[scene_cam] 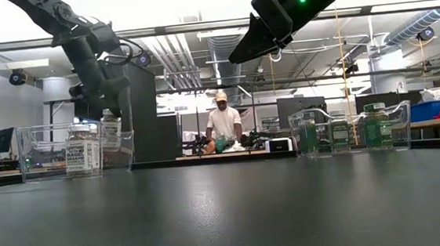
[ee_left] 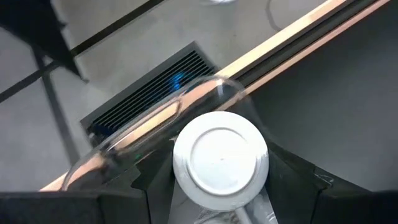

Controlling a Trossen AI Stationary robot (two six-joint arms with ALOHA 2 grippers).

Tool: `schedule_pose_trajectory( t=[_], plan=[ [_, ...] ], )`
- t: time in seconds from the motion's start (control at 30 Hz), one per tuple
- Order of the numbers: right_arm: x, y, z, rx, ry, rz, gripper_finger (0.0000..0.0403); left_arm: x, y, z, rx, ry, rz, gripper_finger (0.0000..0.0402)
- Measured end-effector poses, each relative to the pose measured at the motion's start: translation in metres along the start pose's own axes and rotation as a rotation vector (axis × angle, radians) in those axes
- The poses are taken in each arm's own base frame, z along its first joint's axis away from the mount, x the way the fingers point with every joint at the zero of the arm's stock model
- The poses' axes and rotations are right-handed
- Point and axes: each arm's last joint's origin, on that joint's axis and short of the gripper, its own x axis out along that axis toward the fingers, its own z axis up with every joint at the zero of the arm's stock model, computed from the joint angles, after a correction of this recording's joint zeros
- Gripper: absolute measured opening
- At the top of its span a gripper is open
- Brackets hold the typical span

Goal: Sort spices by type
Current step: Put the white seasoning bottle into the top left transparent bin

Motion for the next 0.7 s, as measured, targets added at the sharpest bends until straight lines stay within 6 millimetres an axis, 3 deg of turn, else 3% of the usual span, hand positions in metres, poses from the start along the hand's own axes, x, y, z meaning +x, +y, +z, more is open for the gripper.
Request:
schedule_pose_trajectory(
  t=[0.7],
  plan=[
    [0.000,0.000,0.000,0.014,0.000,0.002,0.0225,0.009,0.013,-0.010,0.061,0.013,-0.086,0.0187]
  ],
)
